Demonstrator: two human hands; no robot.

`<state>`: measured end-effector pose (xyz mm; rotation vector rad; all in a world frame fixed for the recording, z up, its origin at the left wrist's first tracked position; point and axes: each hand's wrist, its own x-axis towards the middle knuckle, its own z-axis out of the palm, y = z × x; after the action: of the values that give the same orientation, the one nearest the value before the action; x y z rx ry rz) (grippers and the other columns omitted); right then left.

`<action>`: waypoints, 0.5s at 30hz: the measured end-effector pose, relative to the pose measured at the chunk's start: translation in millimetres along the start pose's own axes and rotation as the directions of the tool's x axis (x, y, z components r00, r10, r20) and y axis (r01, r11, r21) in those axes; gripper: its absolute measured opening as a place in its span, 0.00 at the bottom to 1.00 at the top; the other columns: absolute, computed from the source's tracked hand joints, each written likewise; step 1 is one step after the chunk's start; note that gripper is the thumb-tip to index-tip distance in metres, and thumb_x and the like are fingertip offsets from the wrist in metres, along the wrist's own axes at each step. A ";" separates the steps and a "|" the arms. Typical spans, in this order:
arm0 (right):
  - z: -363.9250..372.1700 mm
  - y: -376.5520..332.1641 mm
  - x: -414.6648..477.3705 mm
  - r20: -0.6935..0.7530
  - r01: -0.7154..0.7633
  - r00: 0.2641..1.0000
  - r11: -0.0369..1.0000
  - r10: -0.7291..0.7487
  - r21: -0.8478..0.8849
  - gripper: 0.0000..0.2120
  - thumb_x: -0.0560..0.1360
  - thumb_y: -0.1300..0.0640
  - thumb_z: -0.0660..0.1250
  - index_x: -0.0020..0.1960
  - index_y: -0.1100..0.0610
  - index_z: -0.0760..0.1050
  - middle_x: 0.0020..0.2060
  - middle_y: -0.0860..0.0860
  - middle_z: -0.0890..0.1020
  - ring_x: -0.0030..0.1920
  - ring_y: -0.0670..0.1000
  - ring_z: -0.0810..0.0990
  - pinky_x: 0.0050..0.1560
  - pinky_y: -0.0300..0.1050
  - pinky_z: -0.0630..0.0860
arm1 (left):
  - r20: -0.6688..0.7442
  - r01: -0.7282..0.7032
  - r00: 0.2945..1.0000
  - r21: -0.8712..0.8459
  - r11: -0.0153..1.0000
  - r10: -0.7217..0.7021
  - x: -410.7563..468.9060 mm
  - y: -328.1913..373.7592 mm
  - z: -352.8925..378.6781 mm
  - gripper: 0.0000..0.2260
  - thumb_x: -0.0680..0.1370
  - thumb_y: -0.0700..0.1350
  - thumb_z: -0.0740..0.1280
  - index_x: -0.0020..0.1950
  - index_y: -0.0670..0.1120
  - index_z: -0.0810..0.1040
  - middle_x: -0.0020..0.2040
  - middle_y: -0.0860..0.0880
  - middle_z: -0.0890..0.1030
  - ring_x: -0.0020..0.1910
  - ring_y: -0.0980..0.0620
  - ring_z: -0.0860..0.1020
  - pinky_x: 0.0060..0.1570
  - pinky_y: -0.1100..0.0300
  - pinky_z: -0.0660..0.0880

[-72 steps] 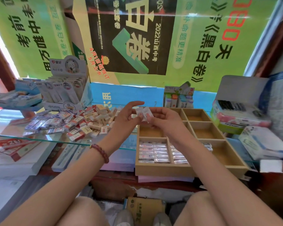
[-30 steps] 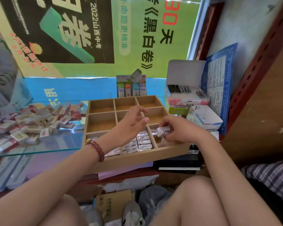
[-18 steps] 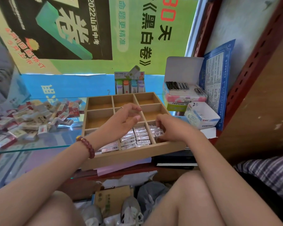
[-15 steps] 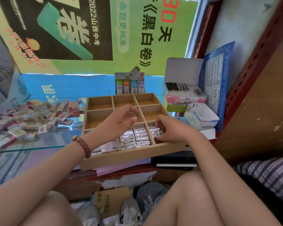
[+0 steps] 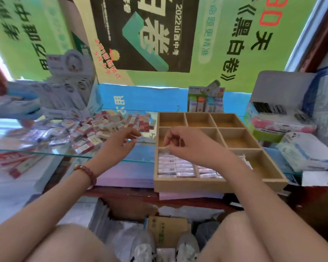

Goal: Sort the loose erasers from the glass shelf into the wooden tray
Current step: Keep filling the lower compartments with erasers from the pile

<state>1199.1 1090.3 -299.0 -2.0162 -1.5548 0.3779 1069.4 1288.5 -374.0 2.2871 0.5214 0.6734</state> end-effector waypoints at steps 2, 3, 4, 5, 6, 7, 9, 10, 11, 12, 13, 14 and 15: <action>15.0 -12.2 20.1 0.016 0.029 0.999 0.999 -0.028 -0.023 0.06 0.75 0.59 0.62 0.49 0.54 0.77 0.34 0.42 0.72 0.33 0.41 0.69 0.38 0.38 0.69 | -0.056 0.059 0.997 0.049 0.997 -0.056 -4.0 -14.7 -9.1 0.12 0.76 0.36 0.63 0.49 0.54 0.75 0.50 0.48 0.80 0.51 0.49 0.78 0.53 0.50 0.74; 22.3 -16.6 29.8 0.019 0.034 0.999 0.998 -0.033 -0.046 0.07 0.75 0.59 0.62 0.49 0.54 0.77 0.33 0.42 0.72 0.32 0.41 0.69 0.36 0.38 0.68 | -0.074 0.087 0.994 0.108 0.990 -0.080 -4.3 -21.3 -11.2 0.11 0.75 0.35 0.63 0.51 0.51 0.76 0.50 0.47 0.79 0.51 0.47 0.77 0.52 0.51 0.73; 29.7 -19.6 39.1 0.020 0.031 0.999 0.997 -0.030 -0.073 0.07 0.75 0.59 0.61 0.50 0.54 0.77 0.34 0.42 0.71 0.33 0.41 0.69 0.35 0.38 0.67 | -0.095 0.095 0.992 0.201 0.975 -0.078 -4.0 -26.7 -13.0 0.11 0.75 0.35 0.64 0.54 0.47 0.76 0.50 0.46 0.78 0.50 0.45 0.77 0.51 0.52 0.72; 36.2 -21.9 47.1 0.018 0.022 1.000 0.995 -0.021 -0.099 0.07 0.75 0.59 0.61 0.50 0.54 0.77 0.35 0.42 0.72 0.35 0.42 0.70 0.35 0.38 0.67 | -0.112 0.073 0.993 0.302 0.951 -0.041 -2.8 -31.4 -14.1 0.12 0.74 0.35 0.64 0.56 0.44 0.77 0.50 0.43 0.79 0.50 0.43 0.76 0.49 0.52 0.72; 42.0 -23.3 54.7 0.012 0.007 1.000 0.992 -0.006 -0.124 0.07 0.75 0.59 0.61 0.49 0.53 0.76 0.36 0.44 0.73 0.37 0.44 0.71 0.35 0.39 0.68 | -0.119 0.041 0.993 0.378 0.925 0.004 -1.0 -35.2 -14.5 0.13 0.73 0.35 0.65 0.57 0.42 0.77 0.50 0.42 0.79 0.49 0.41 0.77 0.47 0.51 0.72; 46.7 -24.1 61.5 0.000 -0.012 1.000 0.989 0.012 -0.147 0.06 0.75 0.58 0.60 0.48 0.52 0.75 0.38 0.45 0.74 0.40 0.46 0.73 0.37 0.41 0.68 | -0.120 0.018 0.992 0.427 0.904 0.037 1.9 -38.8 -14.6 0.14 0.71 0.35 0.66 0.57 0.42 0.77 0.51 0.41 0.80 0.49 0.40 0.77 0.47 0.51 0.73; 53.4 -23.3 73.2 -0.042 -0.068 0.997 0.983 0.062 -0.172 0.06 0.74 0.58 0.60 0.47 0.51 0.75 0.40 0.47 0.75 0.43 0.49 0.74 0.40 0.42 0.69 | -0.127 0.002 0.989 0.490 0.871 0.070 10.9 -46.4 -11.3 0.17 0.69 0.38 0.67 0.58 0.43 0.78 0.54 0.41 0.80 0.50 0.38 0.77 0.50 0.48 0.74; 55.4 -22.0 77.8 -0.067 -0.101 0.994 0.980 0.091 -0.171 0.07 0.74 0.58 0.59 0.47 0.52 0.75 0.41 0.47 0.76 0.44 0.49 0.75 0.41 0.43 0.70 | -0.123 0.016 0.991 0.523 0.852 0.056 16.0 -48.1 -7.7 0.18 0.70 0.39 0.68 0.61 0.44 0.77 0.57 0.42 0.79 0.54 0.38 0.76 0.54 0.47 0.73; 57.0 -20.8 81.7 -0.090 -0.134 0.989 0.977 0.120 -0.166 0.08 0.74 0.58 0.59 0.48 0.53 0.76 0.43 0.48 0.78 0.46 0.50 0.76 0.42 0.43 0.72 | -0.113 0.039 0.993 0.557 0.830 0.029 19.7 -48.6 -3.3 0.19 0.72 0.42 0.68 0.64 0.47 0.75 0.60 0.44 0.78 0.58 0.39 0.75 0.59 0.46 0.69; 58.0 -19.9 85.4 -0.109 -0.163 0.983 0.973 0.146 -0.161 0.08 0.75 0.57 0.59 0.49 0.54 0.77 0.45 0.49 0.79 0.47 0.51 0.77 0.43 0.44 0.73 | -0.095 0.056 0.995 0.595 0.801 0.001 22.0 -49.1 1.6 0.20 0.74 0.45 0.67 0.67 0.49 0.72 0.63 0.46 0.76 0.62 0.41 0.72 0.63 0.46 0.64; 58.8 -19.4 88.3 -0.124 -0.183 0.979 0.970 0.164 -0.162 0.09 0.75 0.57 0.59 0.49 0.54 0.77 0.46 0.50 0.80 0.48 0.52 0.77 0.44 0.45 0.74 | -0.086 0.058 0.996 0.631 0.774 -0.005 24.1 -50.5 6.8 0.21 0.76 0.48 0.65 0.69 0.52 0.70 0.65 0.48 0.74 0.65 0.43 0.70 0.66 0.46 0.60; 59.2 -18.7 91.3 -0.136 -0.195 0.976 0.966 0.173 -0.171 0.09 0.75 0.57 0.59 0.50 0.54 0.77 0.47 0.51 0.80 0.48 0.52 0.78 0.45 0.46 0.75 | -0.083 0.052 0.997 0.661 0.749 0.004 26.4 -51.9 12.4 0.21 0.77 0.49 0.64 0.70 0.54 0.68 0.67 0.50 0.73 0.67 0.45 0.68 0.67 0.46 0.57; 59.5 -18.0 93.6 -0.150 -0.203 0.973 0.960 0.176 -0.191 0.10 0.76 0.56 0.58 0.51 0.54 0.77 0.48 0.51 0.80 0.49 0.53 0.78 0.45 0.45 0.74 | -0.079 0.039 0.997 0.686 0.726 0.022 29.1 -51.7 16.5 0.20 0.78 0.49 0.63 0.70 0.54 0.68 0.67 0.50 0.73 0.68 0.46 0.67 0.67 0.44 0.57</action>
<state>1179.8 1197.7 -325.8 -2.3084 -1.3711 0.1562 1093.0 1331.1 -411.7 2.9557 0.9516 0.6363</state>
